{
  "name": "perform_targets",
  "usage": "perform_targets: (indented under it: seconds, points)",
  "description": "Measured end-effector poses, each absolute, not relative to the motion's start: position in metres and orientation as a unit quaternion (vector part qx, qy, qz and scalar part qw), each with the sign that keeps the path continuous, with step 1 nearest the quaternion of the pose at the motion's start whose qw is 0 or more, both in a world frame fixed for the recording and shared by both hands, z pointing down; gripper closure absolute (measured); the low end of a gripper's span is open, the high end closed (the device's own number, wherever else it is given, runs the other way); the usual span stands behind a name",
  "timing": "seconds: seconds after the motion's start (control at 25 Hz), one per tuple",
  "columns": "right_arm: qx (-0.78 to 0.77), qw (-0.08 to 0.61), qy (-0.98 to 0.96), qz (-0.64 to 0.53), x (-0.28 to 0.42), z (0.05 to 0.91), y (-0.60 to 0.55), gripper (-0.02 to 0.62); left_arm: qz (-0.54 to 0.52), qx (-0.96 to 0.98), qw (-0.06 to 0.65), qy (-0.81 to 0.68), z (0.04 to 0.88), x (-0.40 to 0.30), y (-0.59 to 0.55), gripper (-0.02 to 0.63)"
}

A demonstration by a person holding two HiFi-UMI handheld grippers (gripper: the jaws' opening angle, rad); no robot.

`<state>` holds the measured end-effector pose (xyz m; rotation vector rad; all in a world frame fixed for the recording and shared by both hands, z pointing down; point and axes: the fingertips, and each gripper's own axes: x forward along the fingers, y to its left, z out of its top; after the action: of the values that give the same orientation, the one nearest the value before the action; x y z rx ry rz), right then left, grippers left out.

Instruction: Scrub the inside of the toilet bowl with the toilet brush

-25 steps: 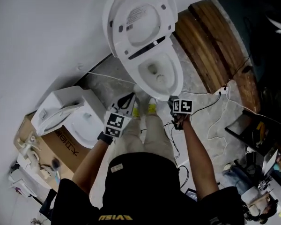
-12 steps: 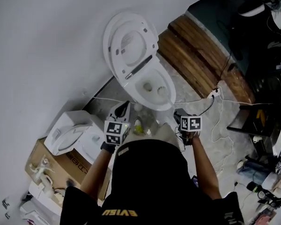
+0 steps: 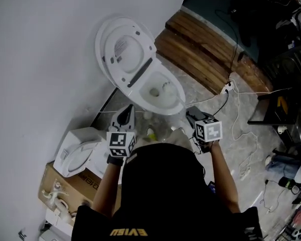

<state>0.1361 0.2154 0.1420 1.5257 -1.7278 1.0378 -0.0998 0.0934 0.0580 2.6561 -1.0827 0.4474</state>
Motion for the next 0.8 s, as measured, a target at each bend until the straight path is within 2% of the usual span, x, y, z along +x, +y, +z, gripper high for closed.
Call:
perform_targets:
  seconds: [0.2,0.52,0.8]
  points:
    - [0.581,0.296,-0.656,0.379,0.131,0.135,0.219,0.420,0.160,0.914,0.107,-0.356,0.057,-0.102,0.096,0.589]
    - [0.564,0.341,-0.669,0.343,0.128,0.132,0.222,0.420,0.156,0.907,0.108,-0.375,0.057,-0.110,0.101,0.589]
    - [0.573,0.349,-0.670,0.317,0.137,0.106,0.221,0.420,0.156,0.914,0.059,-0.370,0.046,-0.098,0.095,0.588]
